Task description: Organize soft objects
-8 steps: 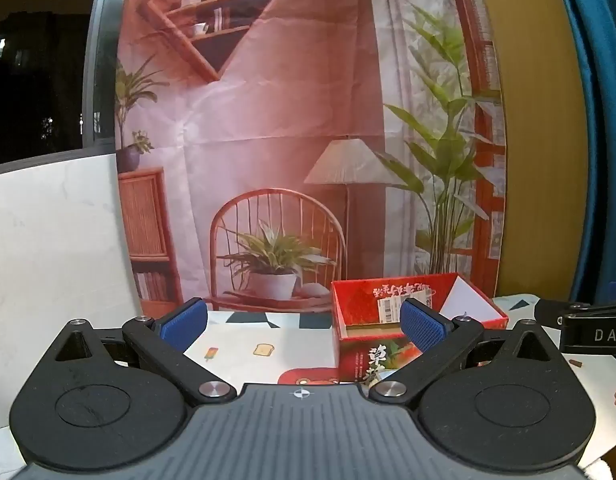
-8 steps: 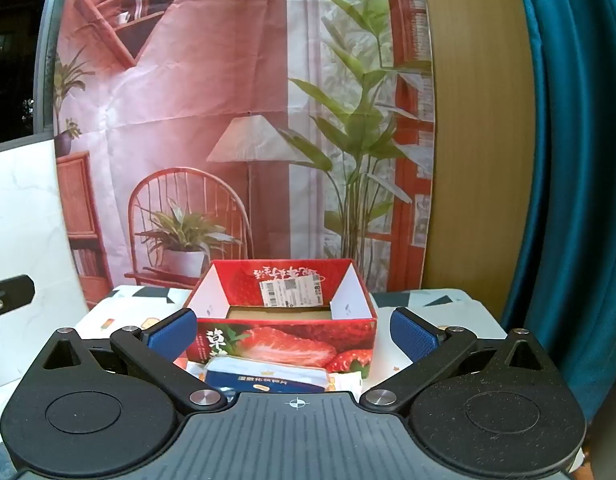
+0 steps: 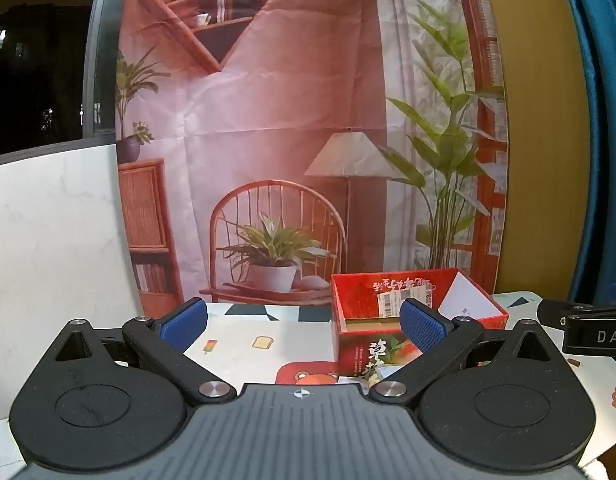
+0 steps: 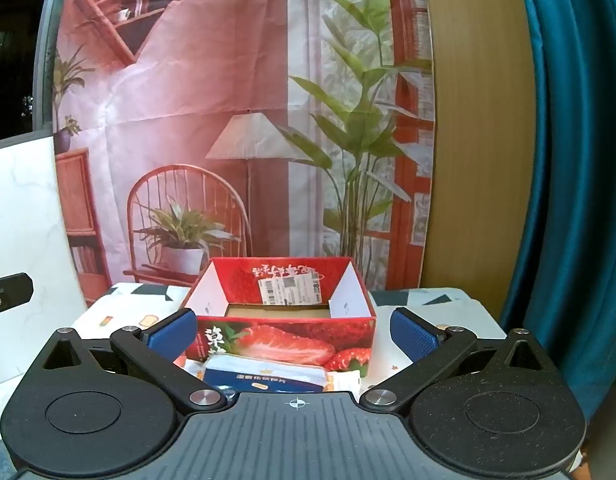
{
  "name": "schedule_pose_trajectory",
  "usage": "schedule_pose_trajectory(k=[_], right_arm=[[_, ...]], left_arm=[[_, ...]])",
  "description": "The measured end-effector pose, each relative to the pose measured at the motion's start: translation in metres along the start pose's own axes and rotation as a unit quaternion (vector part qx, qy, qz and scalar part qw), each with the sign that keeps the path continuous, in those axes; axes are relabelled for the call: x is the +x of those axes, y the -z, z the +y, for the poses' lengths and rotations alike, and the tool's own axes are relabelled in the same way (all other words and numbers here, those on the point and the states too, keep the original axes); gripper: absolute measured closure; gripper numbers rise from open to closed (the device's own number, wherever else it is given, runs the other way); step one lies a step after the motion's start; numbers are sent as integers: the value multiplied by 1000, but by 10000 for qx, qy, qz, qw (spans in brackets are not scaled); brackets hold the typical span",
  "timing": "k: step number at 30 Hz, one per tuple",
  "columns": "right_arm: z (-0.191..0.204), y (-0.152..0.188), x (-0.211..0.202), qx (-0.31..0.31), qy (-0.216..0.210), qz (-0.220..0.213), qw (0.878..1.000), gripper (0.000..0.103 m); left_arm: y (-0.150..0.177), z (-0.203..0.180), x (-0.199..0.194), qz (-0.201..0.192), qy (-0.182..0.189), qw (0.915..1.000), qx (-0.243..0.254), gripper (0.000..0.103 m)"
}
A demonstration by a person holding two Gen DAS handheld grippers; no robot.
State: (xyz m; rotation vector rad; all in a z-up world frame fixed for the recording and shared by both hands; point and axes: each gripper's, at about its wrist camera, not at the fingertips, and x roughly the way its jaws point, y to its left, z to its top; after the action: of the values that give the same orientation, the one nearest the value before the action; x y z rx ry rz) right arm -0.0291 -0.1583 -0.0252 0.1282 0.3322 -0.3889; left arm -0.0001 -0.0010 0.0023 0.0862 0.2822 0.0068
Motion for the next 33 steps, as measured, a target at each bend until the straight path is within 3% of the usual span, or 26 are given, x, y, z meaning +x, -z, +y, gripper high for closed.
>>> schedule_pose_trajectory(k=[33], right_arm=[[0, 1, 4, -64, 8, 35, 10000, 0]], left_arm=[[3, 2, 3, 45, -9, 10000, -25, 0]])
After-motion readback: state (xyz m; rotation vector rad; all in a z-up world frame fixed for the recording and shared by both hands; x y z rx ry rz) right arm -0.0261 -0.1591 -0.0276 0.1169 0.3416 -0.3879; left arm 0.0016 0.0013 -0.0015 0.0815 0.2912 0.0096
